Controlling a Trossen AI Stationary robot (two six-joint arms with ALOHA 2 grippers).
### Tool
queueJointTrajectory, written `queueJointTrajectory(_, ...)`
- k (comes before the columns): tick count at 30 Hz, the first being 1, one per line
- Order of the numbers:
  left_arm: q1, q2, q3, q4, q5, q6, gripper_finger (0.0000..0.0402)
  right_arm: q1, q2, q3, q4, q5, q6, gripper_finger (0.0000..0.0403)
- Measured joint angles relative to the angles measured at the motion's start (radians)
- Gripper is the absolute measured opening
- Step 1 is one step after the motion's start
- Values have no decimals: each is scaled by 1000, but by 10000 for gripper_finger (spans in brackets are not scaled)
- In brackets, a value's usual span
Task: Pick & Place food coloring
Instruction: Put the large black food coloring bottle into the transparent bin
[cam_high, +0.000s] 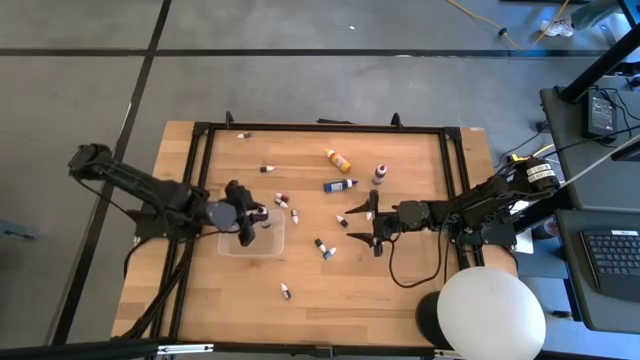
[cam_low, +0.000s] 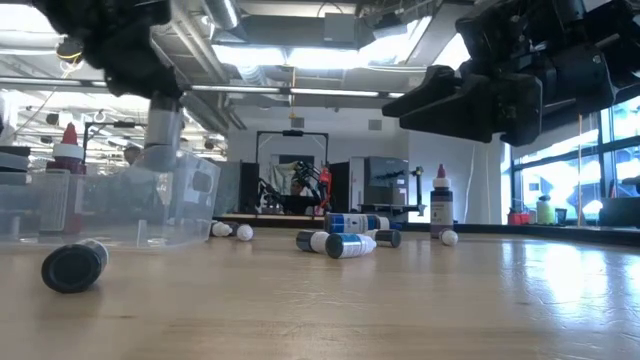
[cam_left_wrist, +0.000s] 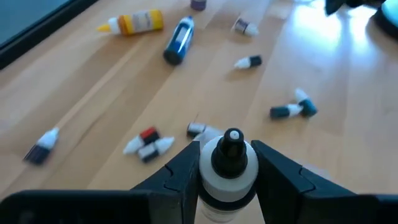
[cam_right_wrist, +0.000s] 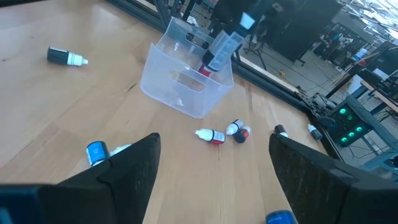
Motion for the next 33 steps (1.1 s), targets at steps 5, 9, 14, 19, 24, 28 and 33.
queueJointTrajectory(5,-59,-2,0,-119,-91,-110,125,0,0,0,8,0,3,302)
queueJointTrajectory(9,-87,-2,-1,-225,-151,-221,126,0,0,0,12,0,3,302)
queueJointTrajectory(14,-126,-2,-25,-236,-178,-301,122,0,0,0,12,0,3,302)
queueJointTrajectory(19,-165,-2,-29,-250,-221,-342,127,0,0,0,12,0,4,302)
queueJointTrajectory(24,-189,-1,-38,-285,-245,-416,124,0,0,0,12,0,19,302)
queueJointTrajectory(28,-208,-1,-81,-282,-262,-478,126,0,0,0,11,0,21,302)
queueJointTrajectory(33,-225,0,-110,-285,-264,-538,126,0,0,0,11,0,21,302)
